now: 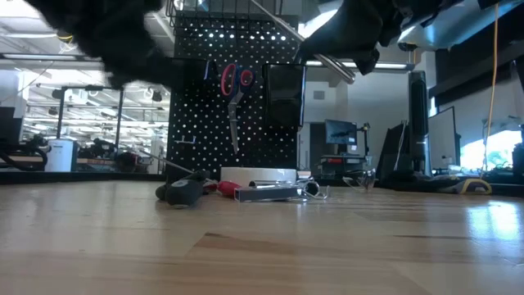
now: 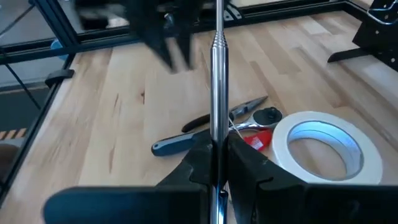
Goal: Hang tools onto peg board
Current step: Put the silver magnetic telescoping into the right black bin on the peg board
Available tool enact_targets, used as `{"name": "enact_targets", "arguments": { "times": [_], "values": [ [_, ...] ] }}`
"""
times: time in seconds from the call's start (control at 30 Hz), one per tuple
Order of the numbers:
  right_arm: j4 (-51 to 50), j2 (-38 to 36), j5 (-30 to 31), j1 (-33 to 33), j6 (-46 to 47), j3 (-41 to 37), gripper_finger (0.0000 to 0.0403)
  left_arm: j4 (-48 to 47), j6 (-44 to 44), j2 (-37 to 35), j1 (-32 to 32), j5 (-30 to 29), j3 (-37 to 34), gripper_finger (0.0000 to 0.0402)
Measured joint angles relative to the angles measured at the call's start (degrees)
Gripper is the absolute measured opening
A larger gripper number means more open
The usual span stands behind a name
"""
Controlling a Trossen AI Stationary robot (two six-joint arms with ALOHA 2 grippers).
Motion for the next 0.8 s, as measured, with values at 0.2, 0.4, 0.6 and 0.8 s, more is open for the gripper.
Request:
{"name": "enact_targets", "arguments": {
  "times": [0.2,0.4,0.6,0.8],
  "values": [
    [-0.3,0.0,0.0,0.0,-3.0,0.0,0.0029,16.2,17.6,-3.9,3.2,5.3,-0.2,0.0032],
    [0.5,0.0,0.0,-0.6,-6.7,0.0,0.0027,24.1,31.5,-11.3,3.2,-0.4,-0.2,0.0015],
    [17.0,0.0,-3.3,-3.6,-11.6,-4.3,0.0028,35.4,40.7,-11.4,6.6,0.9,-1.9,0.0009],
    [27.5,0.0,-9.3,-10.2,-14.8,-9.6,0.0028,41.6,38.2,-11.2,15.0,7.9,-4.1,0.0007]
  ]
}}
